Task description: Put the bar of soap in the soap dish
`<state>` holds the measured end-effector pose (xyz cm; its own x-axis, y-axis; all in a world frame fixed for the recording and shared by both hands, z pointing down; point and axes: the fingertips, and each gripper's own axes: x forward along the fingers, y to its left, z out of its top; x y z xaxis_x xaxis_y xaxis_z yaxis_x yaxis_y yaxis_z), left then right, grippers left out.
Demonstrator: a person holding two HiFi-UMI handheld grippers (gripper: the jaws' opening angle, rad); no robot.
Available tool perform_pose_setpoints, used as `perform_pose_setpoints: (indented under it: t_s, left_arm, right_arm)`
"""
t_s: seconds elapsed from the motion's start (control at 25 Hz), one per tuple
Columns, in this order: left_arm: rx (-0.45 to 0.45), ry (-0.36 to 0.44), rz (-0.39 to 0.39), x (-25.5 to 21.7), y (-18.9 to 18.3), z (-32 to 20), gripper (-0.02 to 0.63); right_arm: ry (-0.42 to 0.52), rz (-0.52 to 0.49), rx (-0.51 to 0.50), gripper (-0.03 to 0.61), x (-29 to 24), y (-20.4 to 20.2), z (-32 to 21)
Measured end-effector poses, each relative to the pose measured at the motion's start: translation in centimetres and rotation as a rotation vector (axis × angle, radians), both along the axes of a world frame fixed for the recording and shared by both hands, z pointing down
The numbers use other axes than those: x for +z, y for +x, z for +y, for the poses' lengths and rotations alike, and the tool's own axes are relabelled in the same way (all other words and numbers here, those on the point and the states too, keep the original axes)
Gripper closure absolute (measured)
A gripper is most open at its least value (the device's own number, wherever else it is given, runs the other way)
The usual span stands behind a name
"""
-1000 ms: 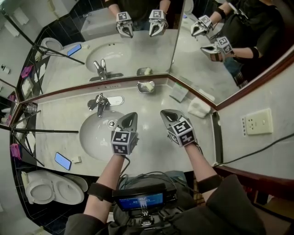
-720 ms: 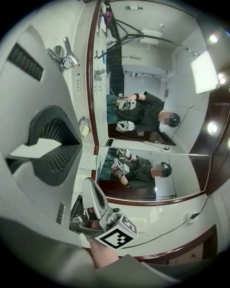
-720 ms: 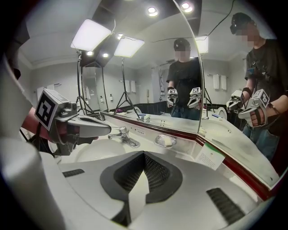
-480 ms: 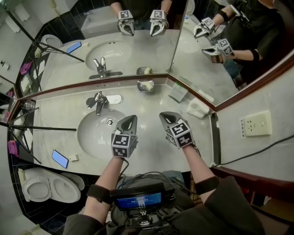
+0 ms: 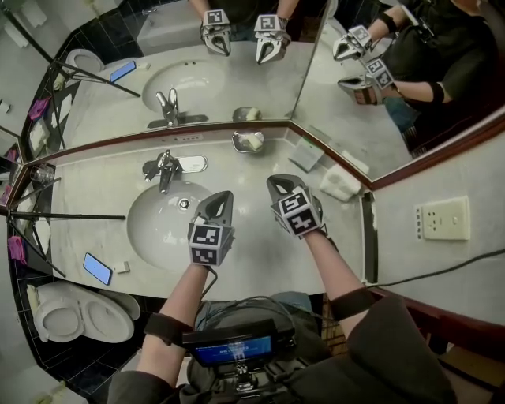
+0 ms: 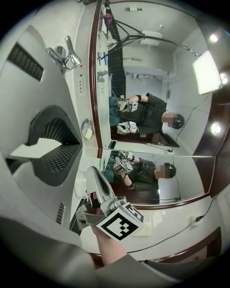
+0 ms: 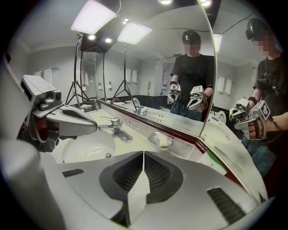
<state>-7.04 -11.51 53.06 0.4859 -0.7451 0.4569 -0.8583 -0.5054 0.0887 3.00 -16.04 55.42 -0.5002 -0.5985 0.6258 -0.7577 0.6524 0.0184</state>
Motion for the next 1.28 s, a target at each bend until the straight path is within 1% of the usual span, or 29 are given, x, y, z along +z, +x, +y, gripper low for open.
perform_pose_setpoints:
  t_s: [0.2, 0.28, 0.32, 0.4, 0.6, 0.72, 0.84, 1.08, 1.12, 1.2, 1.28]
  left_arm:
    - [-0.011, -0.008, -0.008, 0.4, -0.6, -2.0, 0.612]
    - [-0.015, -0.009, -0.008, 0.5, -0.8, -2.7, 0.612]
    - [-0.017, -0.008, -0.009, 0.5, -0.8, -3.1, 0.612]
    - [-0.019, -0.007, -0.009, 0.6, -0.8, -3.7, 0.612]
    - [-0.019, -0.007, -0.007, 0.8, -0.7, -5.3, 0.612]
    - [-0.02, -0.012, -0.005, 1.0, -0.6, -5.7, 0.612]
    - [-0.018, -0.019, -0.006, 1.5, -0.5, -6.0, 0.612]
    - [-0.021, -0.039, -0.007, 2.4, -0.8, -6.3, 0.612]
    - [-0.023, -0.042, -0.006, 2.5, -0.8, -6.3, 0.612]
    - [-0.026, -0.046, -0.004, 2.6, -1.0, -6.4, 0.612]
    - [-0.028, -0.051, -0.003, 2.8, -1.1, -6.4, 0.612]
  right_arm:
    - [-0.011, 0.05, 0.0, 0.474, 1.0, -1.2, -4.5]
    - [-0.021, 0.074, 0.006, 0.405, 1.6, -1.6, -6.4]
    - [-0.029, 0.086, 0.01, 0.397, 2.0, -1.7, -7.3]
    - [-0.039, 0.106, 0.016, 0.362, 2.8, -2.0, -9.1]
    - [-0.056, 0.16, 0.025, 0.362, 4.9, -2.6, -13.2]
    - [-0.099, 0.174, 0.04, 0.362, 6.8, -2.7, -14.5]
    - [-0.154, 0.172, 0.028, 0.362, 9.1, -3.0, -14.9]
    - [-0.151, 0.195, 0.029, 0.359, 10.0, -2.8, -16.0]
    - [-0.151, 0.187, 0.026, 0.368, 10.0, -3.0, -16.1]
    - [-0.146, 0.176, 0.023, 0.42, 9.9, -3.2, -16.2]
    - [-0.141, 0.167, 0.022, 0.422, 9.9, -3.3, -16.2]
